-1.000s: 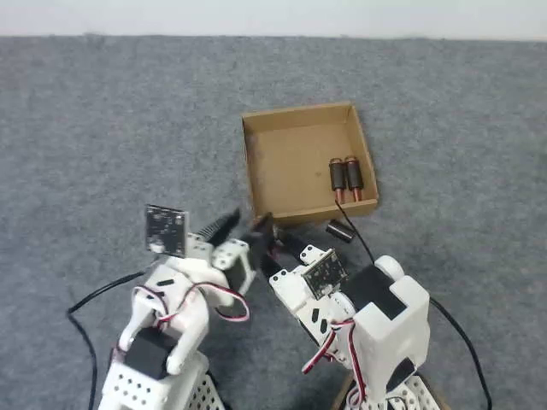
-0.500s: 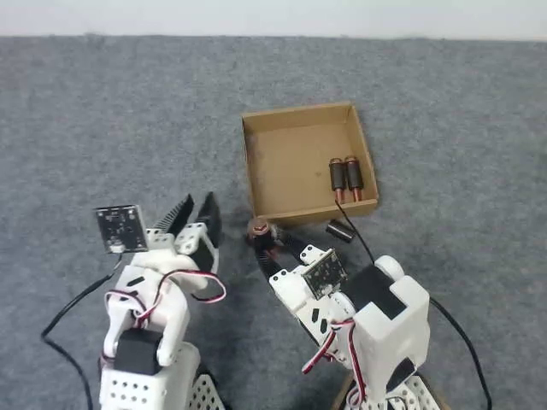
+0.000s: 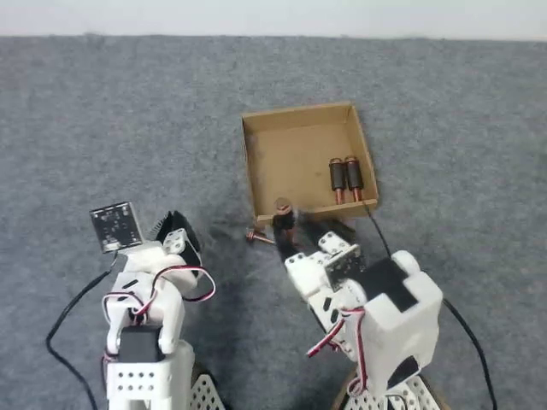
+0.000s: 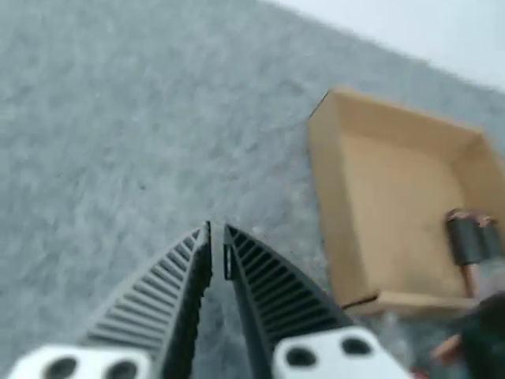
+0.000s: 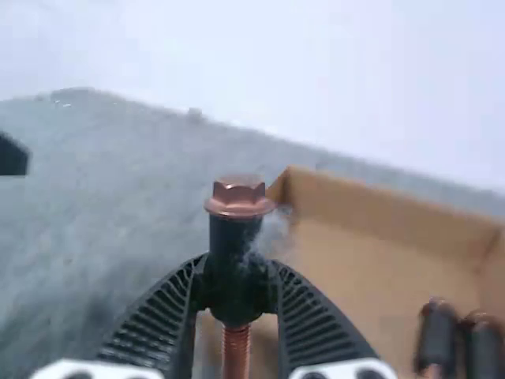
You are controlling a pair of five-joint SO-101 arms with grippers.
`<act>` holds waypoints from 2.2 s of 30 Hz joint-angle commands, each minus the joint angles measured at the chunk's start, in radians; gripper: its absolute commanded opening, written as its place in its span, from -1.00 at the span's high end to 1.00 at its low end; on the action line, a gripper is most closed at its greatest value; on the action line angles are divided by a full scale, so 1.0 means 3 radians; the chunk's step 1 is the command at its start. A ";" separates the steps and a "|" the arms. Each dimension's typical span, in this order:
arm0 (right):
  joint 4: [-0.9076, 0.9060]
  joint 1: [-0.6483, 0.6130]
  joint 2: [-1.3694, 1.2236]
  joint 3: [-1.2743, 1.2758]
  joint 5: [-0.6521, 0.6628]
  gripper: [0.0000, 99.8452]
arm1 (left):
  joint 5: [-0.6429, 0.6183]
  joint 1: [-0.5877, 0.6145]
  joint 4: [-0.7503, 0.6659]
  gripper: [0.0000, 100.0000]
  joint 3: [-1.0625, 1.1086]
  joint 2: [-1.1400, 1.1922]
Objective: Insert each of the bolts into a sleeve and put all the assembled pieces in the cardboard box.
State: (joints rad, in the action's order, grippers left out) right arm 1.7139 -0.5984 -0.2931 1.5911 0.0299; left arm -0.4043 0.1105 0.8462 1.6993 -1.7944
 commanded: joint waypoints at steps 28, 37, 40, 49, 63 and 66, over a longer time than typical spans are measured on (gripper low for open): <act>-0.5199 0.1031 0.2616 -0.2163 0.0031 0.99 | 0.0767 0.0015 0.0731 0.95 -0.0049 -0.0061; -0.6774 0.0933 0.2110 -0.3396 0.0026 0.99 | 0.0767 0.0015 0.0793 0.95 -0.0049 -0.0061; -0.7234 0.0928 0.1808 -0.3810 0.0026 0.99 | 0.0767 0.0015 0.0798 0.95 -0.0049 -0.0061; -0.8211 0.0898 0.0857 -0.4787 -0.0005 0.99 | 0.0767 0.0015 0.0798 0.95 -0.0049 -0.0061; -0.9183 0.0877 -0.0304 -0.5851 -0.0389 0.98 | 0.0767 0.0015 0.0803 0.95 -0.0049 -0.0061; -0.9239 0.0887 -0.0427 -0.5887 -0.0389 0.98 | 0.0767 0.0015 0.0803 0.95 -0.0049 -0.0061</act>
State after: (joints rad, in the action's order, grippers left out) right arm -1.0434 -0.3268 -0.4358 -0.0936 -0.0729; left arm -0.1880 0.1105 1.0825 1.6993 -1.7944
